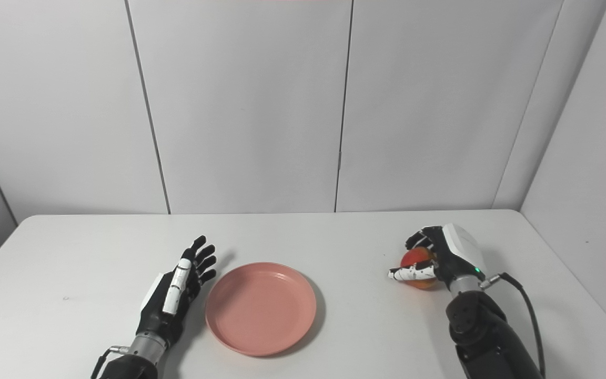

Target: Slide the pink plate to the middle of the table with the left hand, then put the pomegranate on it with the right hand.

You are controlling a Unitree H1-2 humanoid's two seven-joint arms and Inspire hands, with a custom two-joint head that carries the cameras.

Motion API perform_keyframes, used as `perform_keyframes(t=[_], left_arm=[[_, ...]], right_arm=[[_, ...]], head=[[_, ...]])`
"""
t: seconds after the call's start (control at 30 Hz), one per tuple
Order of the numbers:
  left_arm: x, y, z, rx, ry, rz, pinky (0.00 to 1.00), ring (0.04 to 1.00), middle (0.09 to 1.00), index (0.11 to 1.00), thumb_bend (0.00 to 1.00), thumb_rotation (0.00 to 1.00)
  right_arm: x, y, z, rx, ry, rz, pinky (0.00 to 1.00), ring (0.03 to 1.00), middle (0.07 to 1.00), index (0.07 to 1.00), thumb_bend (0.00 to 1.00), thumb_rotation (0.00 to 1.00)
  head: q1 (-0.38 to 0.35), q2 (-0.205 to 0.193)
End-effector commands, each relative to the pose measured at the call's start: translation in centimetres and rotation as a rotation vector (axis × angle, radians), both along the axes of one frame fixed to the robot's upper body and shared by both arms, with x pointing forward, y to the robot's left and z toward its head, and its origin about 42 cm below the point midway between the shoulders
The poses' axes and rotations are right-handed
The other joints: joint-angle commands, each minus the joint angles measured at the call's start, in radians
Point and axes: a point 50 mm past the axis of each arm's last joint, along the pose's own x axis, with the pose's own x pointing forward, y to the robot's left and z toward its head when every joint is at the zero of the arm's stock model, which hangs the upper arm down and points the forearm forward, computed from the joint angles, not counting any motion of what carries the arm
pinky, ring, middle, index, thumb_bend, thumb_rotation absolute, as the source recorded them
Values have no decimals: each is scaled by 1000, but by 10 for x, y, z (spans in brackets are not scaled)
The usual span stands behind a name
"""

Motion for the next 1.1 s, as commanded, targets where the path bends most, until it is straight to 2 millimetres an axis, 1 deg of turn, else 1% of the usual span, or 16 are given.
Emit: perform_keyframes(t=[0.0,0.03,0.13,0.23,0.37,0.53,0.77,1.07], left_arm=[[-4,-1,-6,-9,5,-6,919,944,947,952,504,1000],[-4,-1,-6,-12,7,-6,922,945,949,954,511,1000],[-4,-2,-6,-13,7,-4,922,945,949,954,514,1000],[-4,-4,-5,-7,4,-6,923,945,948,953,504,1000],[-4,-7,-5,-5,5,-14,927,949,950,956,512,1000],[-4,-11,-5,-4,10,-25,937,959,961,967,518,1000],[-3,-17,-4,-1,4,-26,938,958,961,966,515,1000],[-1,-23,-3,12,-4,-20,936,961,964,969,511,1000]], right_arm=[[10,-3,30,-11,-105,-24,321,409,509,506,517,0],[10,-3,30,-7,-108,-26,300,395,494,517,516,0],[10,-3,30,-1,-129,-30,281,383,483,526,515,0],[9,-2,31,8,-168,-21,306,395,491,520,516,0],[6,1,34,38,-218,3,309,389,480,529,515,0],[0,14,41,64,-249,33,294,376,475,539,512,0],[-10,34,50,94,-300,101,314,389,500,530,513,0],[-22,56,60,124,-371,219,307,385,485,540,512,0]], head=[[1,1],[4,1],[5,0],[7,1],[14,0],[26,0],[38,1],[47,-2]])
